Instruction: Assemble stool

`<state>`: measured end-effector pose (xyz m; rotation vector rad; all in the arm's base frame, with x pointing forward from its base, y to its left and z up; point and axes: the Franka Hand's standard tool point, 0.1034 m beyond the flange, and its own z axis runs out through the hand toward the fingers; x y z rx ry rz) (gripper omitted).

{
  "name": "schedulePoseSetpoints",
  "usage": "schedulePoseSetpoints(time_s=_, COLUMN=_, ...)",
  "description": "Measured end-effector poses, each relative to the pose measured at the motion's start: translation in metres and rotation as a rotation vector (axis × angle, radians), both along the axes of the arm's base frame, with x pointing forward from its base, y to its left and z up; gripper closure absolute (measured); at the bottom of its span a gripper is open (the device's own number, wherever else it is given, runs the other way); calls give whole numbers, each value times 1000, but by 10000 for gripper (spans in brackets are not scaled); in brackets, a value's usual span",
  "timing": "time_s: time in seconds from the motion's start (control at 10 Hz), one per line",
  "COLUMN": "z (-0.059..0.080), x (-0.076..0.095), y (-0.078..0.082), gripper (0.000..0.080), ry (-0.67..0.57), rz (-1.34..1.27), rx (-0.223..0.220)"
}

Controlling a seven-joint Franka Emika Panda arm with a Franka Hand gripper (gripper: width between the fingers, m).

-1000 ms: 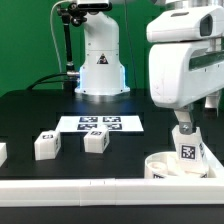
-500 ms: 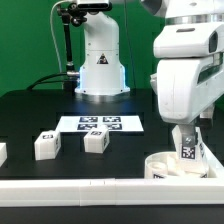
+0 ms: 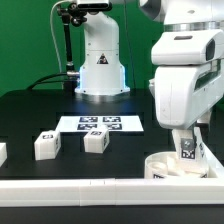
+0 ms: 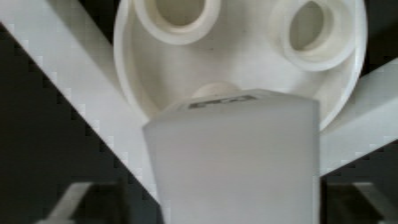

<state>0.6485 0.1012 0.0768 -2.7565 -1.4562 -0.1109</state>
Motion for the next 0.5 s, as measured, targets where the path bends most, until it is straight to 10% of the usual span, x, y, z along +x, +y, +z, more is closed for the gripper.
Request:
schedulePoseSetpoints(time_s=0.2, z=0, x=0, y=-1, gripper=462, ry=0, rz=-1, rx=0)
schedulePoseSetpoints(time_s=0.5, z=0, x=0, y=-1, gripper=462, ry=4, rz=-60, rx=4)
